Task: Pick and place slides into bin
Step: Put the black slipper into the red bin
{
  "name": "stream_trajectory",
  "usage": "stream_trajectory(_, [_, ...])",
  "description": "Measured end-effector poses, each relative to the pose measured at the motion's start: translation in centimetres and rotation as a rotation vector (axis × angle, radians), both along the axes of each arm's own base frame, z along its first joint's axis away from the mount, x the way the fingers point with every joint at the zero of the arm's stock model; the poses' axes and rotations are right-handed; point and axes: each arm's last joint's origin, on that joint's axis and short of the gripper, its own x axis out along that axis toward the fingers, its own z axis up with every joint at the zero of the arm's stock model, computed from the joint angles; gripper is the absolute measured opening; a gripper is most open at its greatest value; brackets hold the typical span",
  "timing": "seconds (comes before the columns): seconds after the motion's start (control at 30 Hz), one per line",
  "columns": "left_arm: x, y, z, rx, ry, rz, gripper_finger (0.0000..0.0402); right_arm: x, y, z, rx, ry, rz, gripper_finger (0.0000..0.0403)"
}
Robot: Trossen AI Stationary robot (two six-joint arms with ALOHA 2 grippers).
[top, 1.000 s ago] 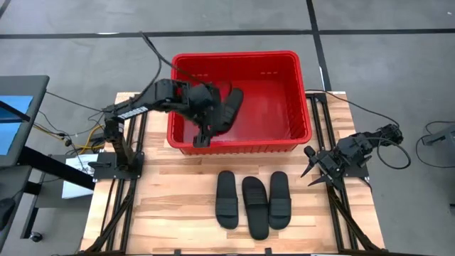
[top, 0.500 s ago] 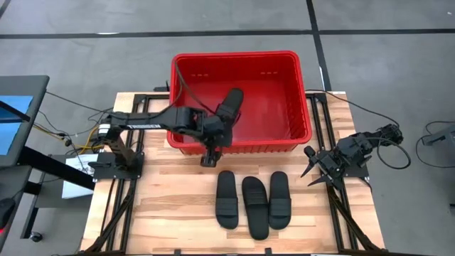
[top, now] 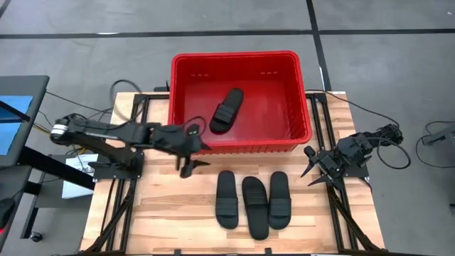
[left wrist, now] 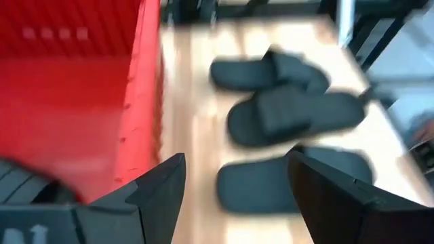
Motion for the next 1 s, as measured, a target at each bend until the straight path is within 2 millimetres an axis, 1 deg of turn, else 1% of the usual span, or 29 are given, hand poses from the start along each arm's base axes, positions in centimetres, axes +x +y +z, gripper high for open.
stream_trajectory(0.1, [-1.8, -1.1, -0.8, -0.028, -0.095, -0.008, 0.0247, 0.0, 0.0, 0.0, 0.000, 0.000, 0.000, 0.0173])
stream_trajectory(0.2, [-3.2, -2.1, -1.8, -0.050, -0.159, 0.003, 0.0247, 0.0, 0.0, 0.0, 0.000, 0.000, 0.000, 0.0173])
stream_trajectory(0.3, [-3.8, -3.1, -3.2, -0.082, -0.194, 0.012, 0.0247, 0.0, 0.0, 0.0, 0.000, 0.000, 0.000, 0.0173])
stream_trajectory(0.4, [-4.1, -4.1, -4.2, -0.117, -0.219, -0.020, 0.0247, 0.0, 0.0, 0.0, 0.000, 0.000, 0.000, 0.0173])
stream_trajectory(0.57, [-3.9, -5.7, -5.3, -0.132, -0.232, -0.045, 0.0247, 0.0, 0.0, 0.0, 0.000, 0.000, 0.000, 0.0173])
stream_trajectory(0.7, [-3.2, -6.9, -6.1, -0.121, -0.230, -0.048, 0.0247, 0.0, 0.0, 0.0, 0.000, -0.001, 0.000, 0.0173])
stream_trajectory(0.83, [-2.2, -7.8, -6.5, -0.144, -0.275, -0.069, 0.0247, 0.0, 0.0, 0.0, 0.000, 0.000, 0.000, 0.0173])
stream_trajectory(1.0, [-1.2, -9.2, -6.9, -0.205, -0.339, -0.185, 0.0247, 0.0, 0.0, 0.0, 0.000, 0.000, 0.000, 0.0173])
